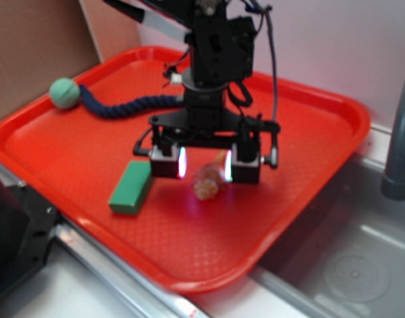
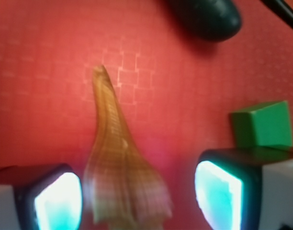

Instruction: Grab the shell.

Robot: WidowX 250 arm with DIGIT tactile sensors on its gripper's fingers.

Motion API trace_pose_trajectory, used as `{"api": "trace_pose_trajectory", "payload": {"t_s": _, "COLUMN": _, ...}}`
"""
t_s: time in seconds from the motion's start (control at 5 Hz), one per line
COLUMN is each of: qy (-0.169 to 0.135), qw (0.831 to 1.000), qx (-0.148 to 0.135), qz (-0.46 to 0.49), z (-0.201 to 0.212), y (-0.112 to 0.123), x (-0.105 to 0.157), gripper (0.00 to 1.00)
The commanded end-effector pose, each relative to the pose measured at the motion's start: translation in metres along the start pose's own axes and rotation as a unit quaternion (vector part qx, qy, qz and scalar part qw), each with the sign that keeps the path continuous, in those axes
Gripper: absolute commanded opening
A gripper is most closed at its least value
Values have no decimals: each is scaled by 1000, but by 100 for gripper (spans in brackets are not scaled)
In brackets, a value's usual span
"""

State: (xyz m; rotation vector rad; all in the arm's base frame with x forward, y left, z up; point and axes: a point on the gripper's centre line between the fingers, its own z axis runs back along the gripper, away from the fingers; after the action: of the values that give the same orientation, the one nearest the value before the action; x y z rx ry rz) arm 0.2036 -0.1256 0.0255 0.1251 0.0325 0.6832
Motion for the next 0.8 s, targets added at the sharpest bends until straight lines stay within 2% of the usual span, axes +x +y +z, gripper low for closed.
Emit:
{"api": "trace_pose_trajectory", "payload": {"t_s": 0.0, "qy": 5, "qw": 999, "qx": -14, "qz": -36, "z": -5, "y": -11, "x": 2, "gripper": 0}}
{"api": "trace_pose_trajectory", "payload": {"t_s": 0.4, "qy": 15, "qw": 999, "qx": -22, "qz": -31, "z": 3, "y": -5, "x": 6, "gripper": 0}}
{"api": "trace_pose_trajectory", "payload": {"t_s": 0.6, "qy": 22, "qw": 996, "qx": -52, "qz": -66, "z": 50, "y": 15, "x": 22, "gripper": 0}}
